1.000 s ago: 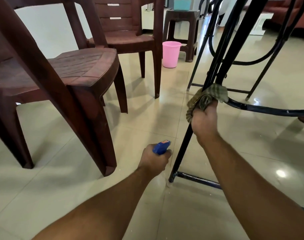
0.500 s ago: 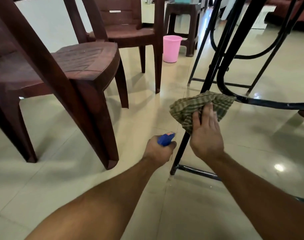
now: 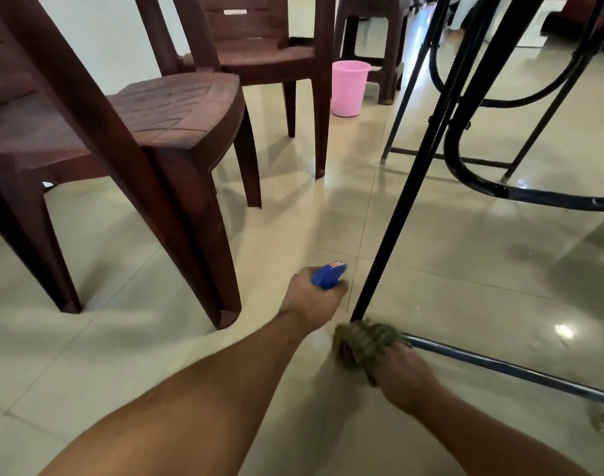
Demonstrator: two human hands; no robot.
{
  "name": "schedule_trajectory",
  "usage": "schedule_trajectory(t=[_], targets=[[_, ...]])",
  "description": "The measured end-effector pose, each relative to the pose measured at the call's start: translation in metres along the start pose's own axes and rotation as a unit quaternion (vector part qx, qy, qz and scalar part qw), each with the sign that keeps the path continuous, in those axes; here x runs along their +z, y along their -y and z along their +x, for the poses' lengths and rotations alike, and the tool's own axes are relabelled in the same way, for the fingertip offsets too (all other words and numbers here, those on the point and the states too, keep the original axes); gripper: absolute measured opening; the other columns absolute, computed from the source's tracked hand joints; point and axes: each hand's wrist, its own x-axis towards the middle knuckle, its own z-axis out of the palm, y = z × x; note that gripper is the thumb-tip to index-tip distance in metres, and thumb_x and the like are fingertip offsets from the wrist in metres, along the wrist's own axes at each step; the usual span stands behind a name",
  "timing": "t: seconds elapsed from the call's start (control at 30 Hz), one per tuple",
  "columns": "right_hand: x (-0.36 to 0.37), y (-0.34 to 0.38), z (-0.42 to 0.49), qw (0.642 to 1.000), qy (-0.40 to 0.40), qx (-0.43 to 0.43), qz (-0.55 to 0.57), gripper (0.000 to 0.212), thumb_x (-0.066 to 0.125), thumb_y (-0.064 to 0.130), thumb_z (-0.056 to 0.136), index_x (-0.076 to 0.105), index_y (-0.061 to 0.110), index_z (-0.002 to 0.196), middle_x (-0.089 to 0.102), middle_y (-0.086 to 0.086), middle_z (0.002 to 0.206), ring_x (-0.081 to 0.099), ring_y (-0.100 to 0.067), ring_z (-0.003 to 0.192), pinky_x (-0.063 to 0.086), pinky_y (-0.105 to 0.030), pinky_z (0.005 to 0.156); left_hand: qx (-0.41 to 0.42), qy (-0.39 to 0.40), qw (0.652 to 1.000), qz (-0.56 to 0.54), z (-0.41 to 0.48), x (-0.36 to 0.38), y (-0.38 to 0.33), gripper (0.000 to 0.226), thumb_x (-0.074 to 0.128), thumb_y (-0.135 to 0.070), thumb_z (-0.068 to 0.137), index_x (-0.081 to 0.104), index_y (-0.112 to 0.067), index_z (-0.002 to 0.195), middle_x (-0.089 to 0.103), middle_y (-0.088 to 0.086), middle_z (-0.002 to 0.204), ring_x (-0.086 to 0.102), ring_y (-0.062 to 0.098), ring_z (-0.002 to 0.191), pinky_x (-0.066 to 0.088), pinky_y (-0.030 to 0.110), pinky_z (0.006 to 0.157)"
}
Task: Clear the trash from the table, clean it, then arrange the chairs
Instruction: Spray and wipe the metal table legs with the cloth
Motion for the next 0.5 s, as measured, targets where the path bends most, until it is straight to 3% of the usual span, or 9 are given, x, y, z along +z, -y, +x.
schedule_trajectory(t=[0.07,0.13,0.17,0.2,0.23,0.3,0.37,0.43,0.5], targets=[[-0.017,-0.006,0.010,0.999,-0.021,0.048,-0.001,0.053,0.024,0.020,0.097,0.053,0.009,0.139,0.056,-0.014,0.142,0.056,-0.030,0.128,0.037,-0.043,0.112,-0.006,-0.002,1.000,0.005,0.002,0.001,0.004,0.027,0.071,-0.028,0.088,0.066,-0.003,0.097,0.060,0.009,0.075,0.054,0.020,0.064,0.060,0.045,0.068],[-0.016,-0.008,0.013,0.997,-0.003,-0.020,-0.081,0.059,0.040,0.023,0.097,0.024,0.006,0.151,0.018,-0.016,0.161,0.021,-0.031,0.150,0.016,-0.047,0.122,-0.014,-0.005,1.000,0.011,-0.001,0.003,0.004,0.025,0.071,-0.025,0.088,0.065,-0.002,0.095,0.060,0.010,0.077,0.053,0.021,0.067,0.060,0.048,0.073],[-0.010,0.000,0.010,0.993,0.070,-0.035,-0.086,0.069,0.058,0.027,0.091,0.030,0.006,0.150,0.021,-0.013,0.161,0.023,-0.027,0.150,0.015,-0.044,0.121,-0.018,-0.004,1.000,0.013,-0.003,0.005,0.004,0.024,0.071,-0.025,0.088,0.064,-0.003,0.095,0.060,0.010,0.078,0.053,0.022,0.068,0.060,0.049,0.074],[-0.002,0.008,0.004,0.989,0.122,-0.043,-0.071,0.074,0.073,0.030,0.080,0.046,0.009,0.145,0.039,-0.009,0.155,0.039,-0.023,0.144,0.020,-0.040,0.117,-0.018,0.000,1.000,0.016,-0.004,0.006,0.002,0.022,0.071,-0.024,0.089,0.063,-0.004,0.094,0.059,0.011,0.078,0.054,0.022,0.069,0.060,0.049,0.074],[0.009,0.015,-0.002,0.990,0.131,-0.040,-0.042,0.070,0.076,0.032,0.075,0.056,0.014,0.139,0.053,-0.005,0.147,0.052,-0.020,0.134,0.024,-0.037,0.114,-0.017,0.003,1.000,0.012,-0.006,0.007,0.001,0.019,0.071,-0.024,0.090,0.063,-0.007,0.092,0.059,0.012,0.078,0.054,0.023,0.069,0.060,0.048,0.072],[0.014,0.019,-0.004,0.996,0.079,0.001,0.030,0.050,0.057,0.030,0.091,0.056,0.018,0.140,0.058,-0.004,0.142,0.057,-0.023,0.127,0.031,-0.035,0.115,-0.006,0.006,1.000,0.006,-0.008,0.007,-0.005,0.019,0.070,-0.022,0.091,0.062,-0.005,0.088,0.059,0.011,0.076,0.053,0.023,0.067,0.059,0.043,0.066],[0.000,0.014,0.009,0.997,0.010,0.030,0.069,0.046,0.034,0.029,0.099,0.053,0.019,0.140,0.060,-0.008,0.137,0.058,-0.027,0.123,0.035,-0.035,0.113,0.000,0.002,1.000,0.004,-0.004,0.007,-0.005,0.028,0.070,-0.023,0.091,0.063,0.005,0.094,0.059,0.011,0.074,0.053,0.022,0.064,0.057,0.041,0.063],[-0.016,0.014,0.024,0.996,-0.034,0.067,0.054,0.052,0.032,0.022,0.099,0.040,0.018,0.150,0.048,-0.004,0.149,0.048,-0.026,0.136,0.022,-0.034,0.119,0.002,-0.002,1.000,0.012,-0.003,0.008,-0.001,0.029,0.070,-0.023,0.090,0.064,0.005,0.093,0.059,0.010,0.071,0.053,0.021,0.063,0.058,0.043,0.063],[-0.028,0.031,0.037,0.974,-0.072,0.143,0.162,0.070,0.040,0.012,0.095,0.013,0.020,0.160,0.022,0.001,0.164,0.023,-0.022,0.150,0.005,-0.033,0.124,0.007,0.002,1.000,0.023,-0.006,0.009,0.002,0.023,0.070,-0.023,0.090,0.066,-0.001,0.086,0.061,0.007,0.070,0.056,0.020,0.064,0.060,0.044,0.066]])
